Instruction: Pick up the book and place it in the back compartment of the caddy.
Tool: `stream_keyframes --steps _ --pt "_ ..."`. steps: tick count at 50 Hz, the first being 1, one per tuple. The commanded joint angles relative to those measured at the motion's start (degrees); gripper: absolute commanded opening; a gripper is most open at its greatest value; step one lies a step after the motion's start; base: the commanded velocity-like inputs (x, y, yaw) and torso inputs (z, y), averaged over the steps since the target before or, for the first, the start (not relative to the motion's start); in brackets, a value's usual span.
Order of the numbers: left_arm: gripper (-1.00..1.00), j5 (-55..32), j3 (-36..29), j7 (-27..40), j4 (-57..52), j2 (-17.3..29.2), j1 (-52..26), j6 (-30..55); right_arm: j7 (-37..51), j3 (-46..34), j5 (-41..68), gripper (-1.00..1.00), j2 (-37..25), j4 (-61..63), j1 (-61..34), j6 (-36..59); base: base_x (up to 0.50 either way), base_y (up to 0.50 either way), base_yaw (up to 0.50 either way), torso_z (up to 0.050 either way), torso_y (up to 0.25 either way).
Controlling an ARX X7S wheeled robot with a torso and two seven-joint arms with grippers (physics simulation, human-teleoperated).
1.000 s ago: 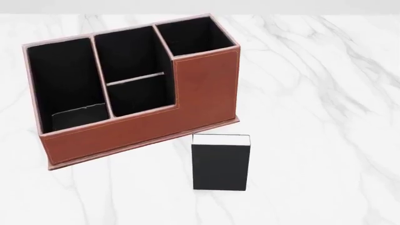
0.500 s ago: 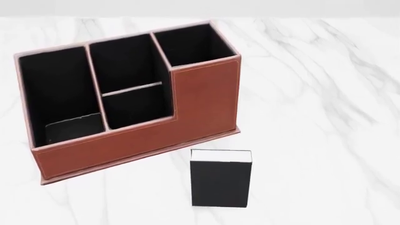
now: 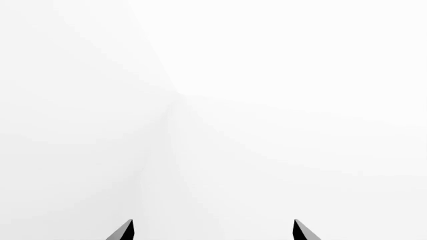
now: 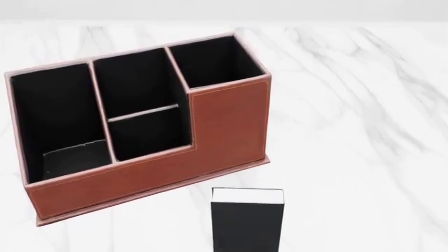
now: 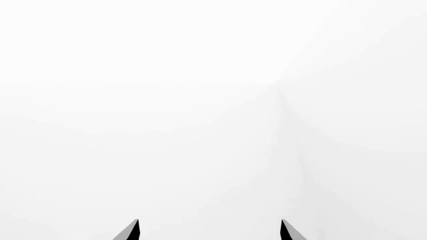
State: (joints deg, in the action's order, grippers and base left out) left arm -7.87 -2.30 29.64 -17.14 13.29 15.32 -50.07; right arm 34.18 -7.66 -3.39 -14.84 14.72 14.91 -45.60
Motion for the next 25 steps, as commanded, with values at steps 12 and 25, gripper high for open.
stream_keyframes --steps 12,25 --pt "1.0 0.1 -0.25 0.5 0.28 0.32 -0.04 -0.33 0.56 -0.41 -0.09 1.0 -0.41 -0.08 -0.09 0.03 0.14 0.0 0.0 0.0 0.0" --pt "1.0 0.16 -0.44 0.77 0.34 0.53 -0.1 -0.45 0.88 -0.64 -0.08 1.0 -0.65 -0.18 -0.21 0.01 0.14 0.0 0.0 0.0 0.0"
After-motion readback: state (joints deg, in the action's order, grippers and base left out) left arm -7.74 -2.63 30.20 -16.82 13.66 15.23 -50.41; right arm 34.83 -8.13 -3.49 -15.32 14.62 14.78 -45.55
